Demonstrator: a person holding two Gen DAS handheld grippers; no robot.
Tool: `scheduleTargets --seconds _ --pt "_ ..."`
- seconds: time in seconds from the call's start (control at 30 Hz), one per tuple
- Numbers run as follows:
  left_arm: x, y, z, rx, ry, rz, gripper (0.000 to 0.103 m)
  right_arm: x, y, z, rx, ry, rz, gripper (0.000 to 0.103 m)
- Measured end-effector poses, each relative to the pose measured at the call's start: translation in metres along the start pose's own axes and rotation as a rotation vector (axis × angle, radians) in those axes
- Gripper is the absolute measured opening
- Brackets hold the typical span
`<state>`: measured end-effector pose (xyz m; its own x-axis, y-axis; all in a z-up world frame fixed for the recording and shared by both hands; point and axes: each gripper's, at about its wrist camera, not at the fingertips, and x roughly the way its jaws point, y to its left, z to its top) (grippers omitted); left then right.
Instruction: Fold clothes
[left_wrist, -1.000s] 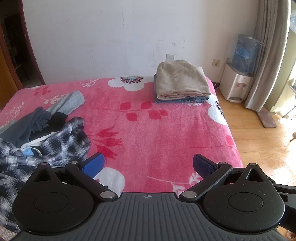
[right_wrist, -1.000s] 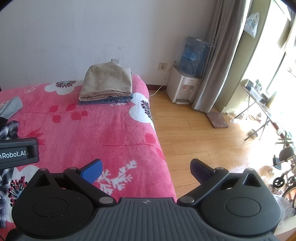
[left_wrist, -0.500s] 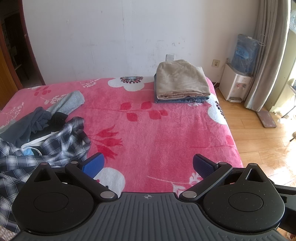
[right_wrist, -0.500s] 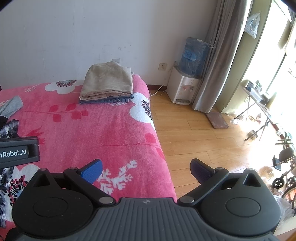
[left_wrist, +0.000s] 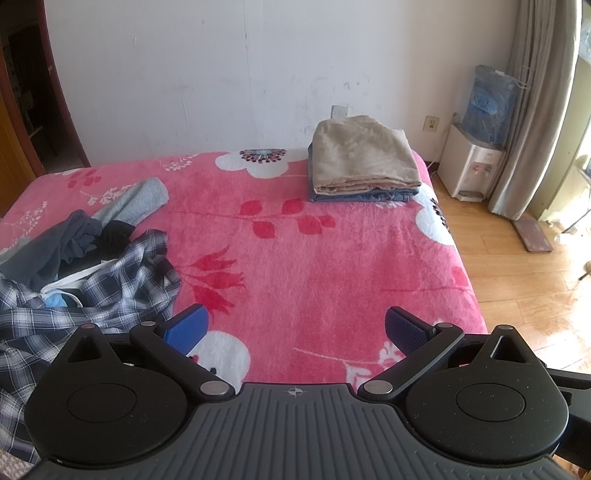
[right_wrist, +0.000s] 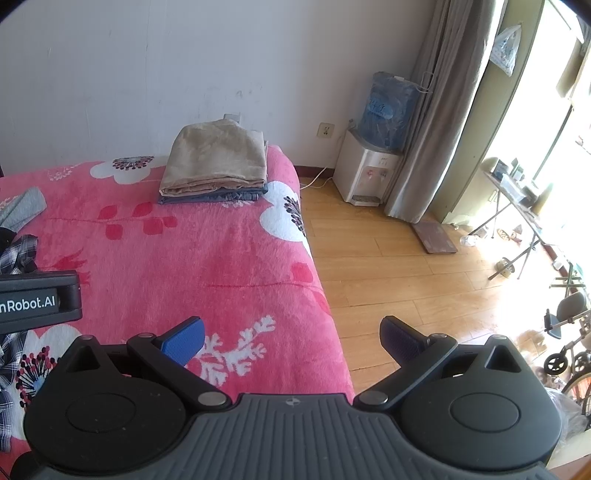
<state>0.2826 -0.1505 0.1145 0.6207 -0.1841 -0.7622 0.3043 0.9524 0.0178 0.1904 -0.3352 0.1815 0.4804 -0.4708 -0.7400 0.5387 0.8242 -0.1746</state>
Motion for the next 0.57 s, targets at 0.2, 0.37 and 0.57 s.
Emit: scheduleTargets --seconds 0.2,0.37,0.57 --pt "0.0006 0.0002 0.0007 -0.002 0.001 -0.002 0.103 0.0003 0.0004 -0.0009 -0.002 0.001 0.001 0.103" --pt "0.0002 0.0005 0.0003 -0.001 0.001 -0.002 0.103 0.0012 0.0022 0.0005 -0.006 0.001 0.001 0.103" --pt "0.0007 0.0004 0.001 -0.004 0.001 0.001 0.103 0.0018 0.0024 0.0003 -0.005 0.0 0.001 0.103"
